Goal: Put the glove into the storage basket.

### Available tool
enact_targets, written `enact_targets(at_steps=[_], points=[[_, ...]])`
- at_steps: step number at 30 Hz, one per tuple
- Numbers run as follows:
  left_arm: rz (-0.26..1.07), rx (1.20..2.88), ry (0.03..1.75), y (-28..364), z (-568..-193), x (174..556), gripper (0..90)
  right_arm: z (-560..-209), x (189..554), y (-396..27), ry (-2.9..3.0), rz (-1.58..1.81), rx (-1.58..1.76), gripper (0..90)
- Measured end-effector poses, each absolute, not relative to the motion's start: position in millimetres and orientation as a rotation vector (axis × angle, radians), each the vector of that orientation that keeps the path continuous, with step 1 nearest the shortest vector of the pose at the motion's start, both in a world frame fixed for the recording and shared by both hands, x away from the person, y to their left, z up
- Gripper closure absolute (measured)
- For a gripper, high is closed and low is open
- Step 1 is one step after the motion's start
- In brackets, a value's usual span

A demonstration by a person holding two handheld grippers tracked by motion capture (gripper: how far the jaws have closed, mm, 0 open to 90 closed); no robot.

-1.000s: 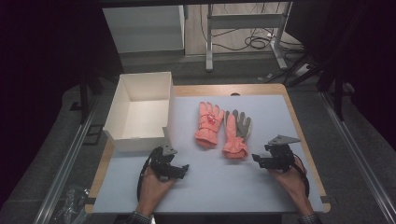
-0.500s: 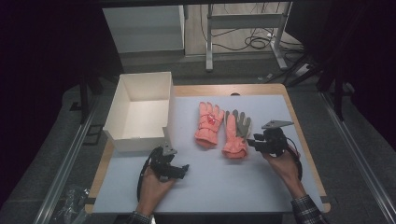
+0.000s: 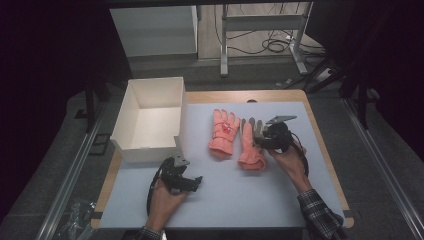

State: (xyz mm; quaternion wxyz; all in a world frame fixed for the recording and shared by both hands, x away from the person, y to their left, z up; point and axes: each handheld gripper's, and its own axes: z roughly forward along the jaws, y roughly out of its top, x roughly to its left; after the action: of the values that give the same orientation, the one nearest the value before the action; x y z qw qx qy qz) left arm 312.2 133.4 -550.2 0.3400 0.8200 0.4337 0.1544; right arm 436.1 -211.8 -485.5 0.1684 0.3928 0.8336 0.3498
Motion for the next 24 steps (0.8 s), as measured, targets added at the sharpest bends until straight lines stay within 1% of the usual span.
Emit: enact_targets(at_steps=[2,3,4,5,7,8,9,10,11,16,24], points=[[0.401,2.133,1.128,133.4,-550.2,312.2,2.5,-489.3,439.1,-210.0,2.376,0.978,1.125,49.3],[0.402,2.132,1.13,133.3,-550.2,312.1,2.5,-497.7,443.9,-207.0,2.405,0.957,1.134,51.3],[0.401,2.132,1.129,133.3,-550.3,312.2,2.5,-500.1,444.9,-206.6,2.411,0.957,1.133,54.6],[0.401,2.132,1.129,133.3,-550.3,312.2,2.5,-502.4,444.9,-206.0,2.404,0.947,1.134,61.0],[0.402,2.132,1.13,133.3,-550.3,312.1,2.5,-503.5,444.2,-206.1,2.396,0.936,1.131,70.1],[0.402,2.132,1.13,133.3,-550.3,312.1,2.5,-503.5,444.2,-206.1,2.396,0.936,1.131,70.1],[0.401,2.133,1.128,133.3,-550.3,312.2,2.5,-503.7,443.6,-207.3,2.39,0.941,1.144,79.1],[0.401,2.133,1.128,133.3,-550.3,312.2,2.5,-503.7,443.6,-207.3,2.39,0.941,1.144,79.1],[0.401,2.132,1.128,133.3,-550.3,312.2,2.5,-503.3,441.8,-206.9,2.378,0.942,1.142,84.6],[0.402,2.132,1.13,133.3,-550.3,312.1,2.5,-499.3,437.6,-208.8,2.353,0.992,1.141,86.5],[0.401,2.138,1.126,133.6,-550.1,312.2,2.6,-484.8,422.9,-216.0,2.354,1.086,1.155,86.8]])
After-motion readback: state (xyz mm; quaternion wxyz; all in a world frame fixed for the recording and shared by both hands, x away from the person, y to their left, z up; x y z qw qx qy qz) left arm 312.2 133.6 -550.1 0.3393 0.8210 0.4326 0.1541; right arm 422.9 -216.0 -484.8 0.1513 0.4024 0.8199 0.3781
